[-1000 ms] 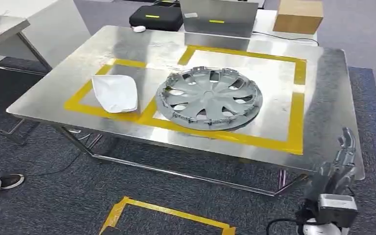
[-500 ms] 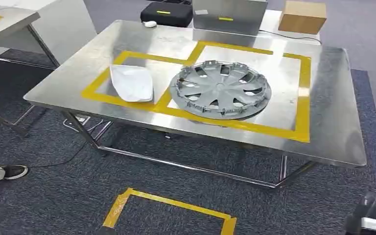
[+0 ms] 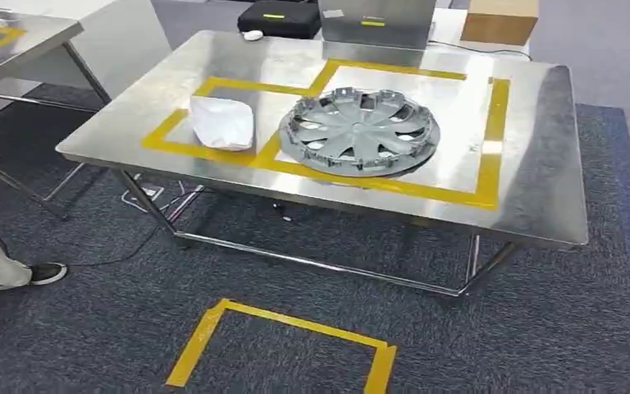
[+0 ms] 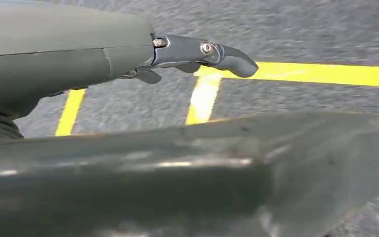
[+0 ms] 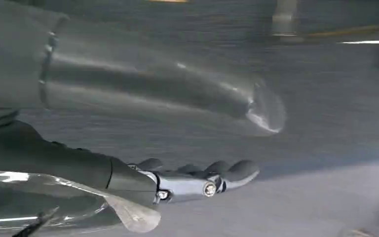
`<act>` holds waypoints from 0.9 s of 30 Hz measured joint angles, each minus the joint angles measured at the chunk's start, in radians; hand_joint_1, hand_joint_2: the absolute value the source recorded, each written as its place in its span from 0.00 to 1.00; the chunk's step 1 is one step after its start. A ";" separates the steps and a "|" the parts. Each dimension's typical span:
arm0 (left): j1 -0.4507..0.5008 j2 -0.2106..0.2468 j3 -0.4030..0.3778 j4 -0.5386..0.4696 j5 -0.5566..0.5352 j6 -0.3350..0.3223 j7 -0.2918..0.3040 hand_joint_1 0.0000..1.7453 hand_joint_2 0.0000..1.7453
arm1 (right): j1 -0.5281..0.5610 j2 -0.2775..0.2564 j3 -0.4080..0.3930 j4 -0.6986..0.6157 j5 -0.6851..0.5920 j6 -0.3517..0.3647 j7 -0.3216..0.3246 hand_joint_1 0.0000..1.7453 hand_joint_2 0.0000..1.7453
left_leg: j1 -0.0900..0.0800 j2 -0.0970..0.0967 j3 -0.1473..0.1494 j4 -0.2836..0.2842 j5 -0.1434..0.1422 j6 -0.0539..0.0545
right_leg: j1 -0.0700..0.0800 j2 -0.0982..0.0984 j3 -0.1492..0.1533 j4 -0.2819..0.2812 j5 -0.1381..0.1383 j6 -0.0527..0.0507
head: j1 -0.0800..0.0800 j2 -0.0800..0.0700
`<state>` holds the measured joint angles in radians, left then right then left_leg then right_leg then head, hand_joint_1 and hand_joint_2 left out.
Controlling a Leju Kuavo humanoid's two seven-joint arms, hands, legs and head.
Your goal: Take the parts from the cabinet and place them on the table.
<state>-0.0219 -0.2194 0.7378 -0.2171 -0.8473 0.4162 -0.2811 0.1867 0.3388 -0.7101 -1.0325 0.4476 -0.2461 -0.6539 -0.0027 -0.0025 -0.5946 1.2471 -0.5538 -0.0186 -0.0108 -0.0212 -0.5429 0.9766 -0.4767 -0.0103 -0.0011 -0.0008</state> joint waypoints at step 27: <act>-0.005 0.001 0.043 0.000 -0.068 -0.018 0.015 0.00 0.00 | -0.178 -0.057 -0.387 0.594 0.486 -0.024 0.233 0.00 0.00 | 0.007 0.010 -0.103 0.020 -0.044 -0.011 | 0.000 0.004 0.097 -0.017 -0.077 -0.003 | 0.001 0.000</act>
<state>-0.0273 -0.2182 0.7805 -0.2171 -0.9156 0.3979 -0.2666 0.0090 0.2819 -1.0971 -0.4382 0.9340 -0.2705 -0.4210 0.0045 0.0071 -0.6973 1.2672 -0.5974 -0.0298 -0.0112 -0.0172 -0.4457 0.9601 -0.5535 -0.0131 0.0000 -0.0008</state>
